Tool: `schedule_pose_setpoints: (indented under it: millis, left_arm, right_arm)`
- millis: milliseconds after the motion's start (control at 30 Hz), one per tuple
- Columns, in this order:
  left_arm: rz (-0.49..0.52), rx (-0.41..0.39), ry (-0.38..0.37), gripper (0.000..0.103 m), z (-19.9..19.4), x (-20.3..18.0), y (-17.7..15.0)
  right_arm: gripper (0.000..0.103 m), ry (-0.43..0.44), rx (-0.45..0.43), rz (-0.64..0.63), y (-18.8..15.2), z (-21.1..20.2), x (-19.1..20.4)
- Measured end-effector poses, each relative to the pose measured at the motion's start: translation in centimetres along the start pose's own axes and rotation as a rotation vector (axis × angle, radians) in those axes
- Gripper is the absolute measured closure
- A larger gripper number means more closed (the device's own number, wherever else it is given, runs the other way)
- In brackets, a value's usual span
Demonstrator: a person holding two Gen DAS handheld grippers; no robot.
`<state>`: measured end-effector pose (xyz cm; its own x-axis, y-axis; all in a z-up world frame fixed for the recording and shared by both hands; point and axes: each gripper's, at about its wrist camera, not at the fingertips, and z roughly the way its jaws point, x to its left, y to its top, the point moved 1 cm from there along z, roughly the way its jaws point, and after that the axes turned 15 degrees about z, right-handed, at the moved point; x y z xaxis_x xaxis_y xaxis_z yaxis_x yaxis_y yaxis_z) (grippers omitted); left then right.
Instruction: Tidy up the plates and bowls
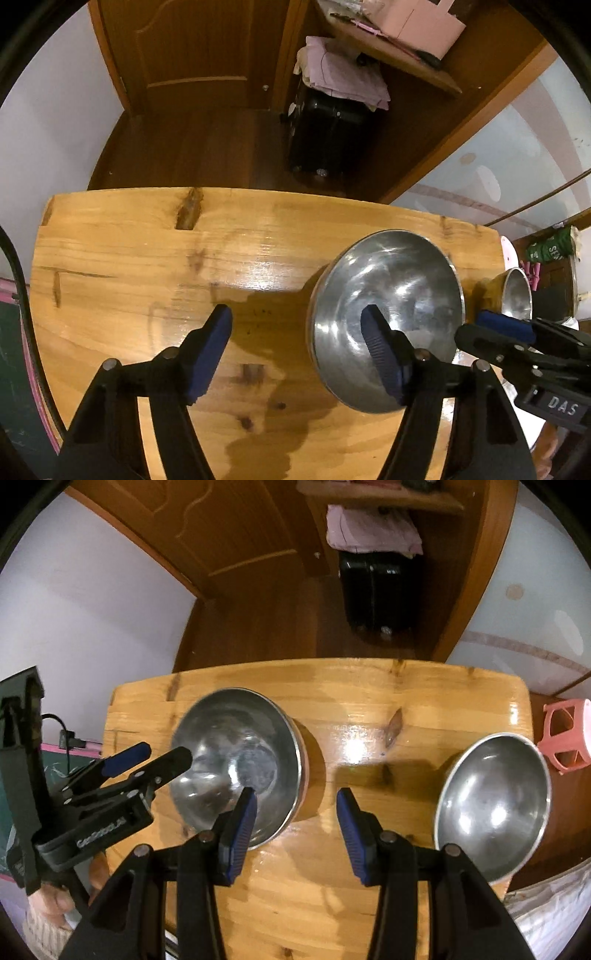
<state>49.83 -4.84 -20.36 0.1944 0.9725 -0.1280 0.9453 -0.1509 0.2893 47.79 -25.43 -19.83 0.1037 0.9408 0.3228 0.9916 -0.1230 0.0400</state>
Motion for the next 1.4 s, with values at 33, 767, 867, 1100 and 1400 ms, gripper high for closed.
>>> schedule_pose_setpoints:
  millis: [33, 767, 867, 1100, 1400]
  left_arm:
    - [0.002, 0.001, -0.009, 0.039, 0.3, 0.0, 0.0]
    - [0.104, 0.113, -0.067, 0.095, -1.1, -2.6, -2.5]
    - [0.137, 0.099, -0.056, 0.095, -4.4, -4.2, -3.6]
    - [0.196, 0.042, -0.052, 0.094, -11.8, -8.0, -6.7]
    - [0.230, -0.024, -0.038, 0.094, -20.6, -12.0, -13.1]
  right_arm:
    - [0.058, 0.000, 0.009, 0.006, 0.1, 0.6, -0.1]
    - [0.089, 0.004, 0.044, -0.014, -3.5, 0.1, 0.3]
    - [0.089, 0.015, 0.027, -0.025, -5.1, -2.2, 0.2]
    - [0.089, 0.021, -0.059, -0.050, -10.2, -9.8, 0.1]
    - [0.088, 0.026, -0.152, -0.079, -18.4, -17.3, -0.5]
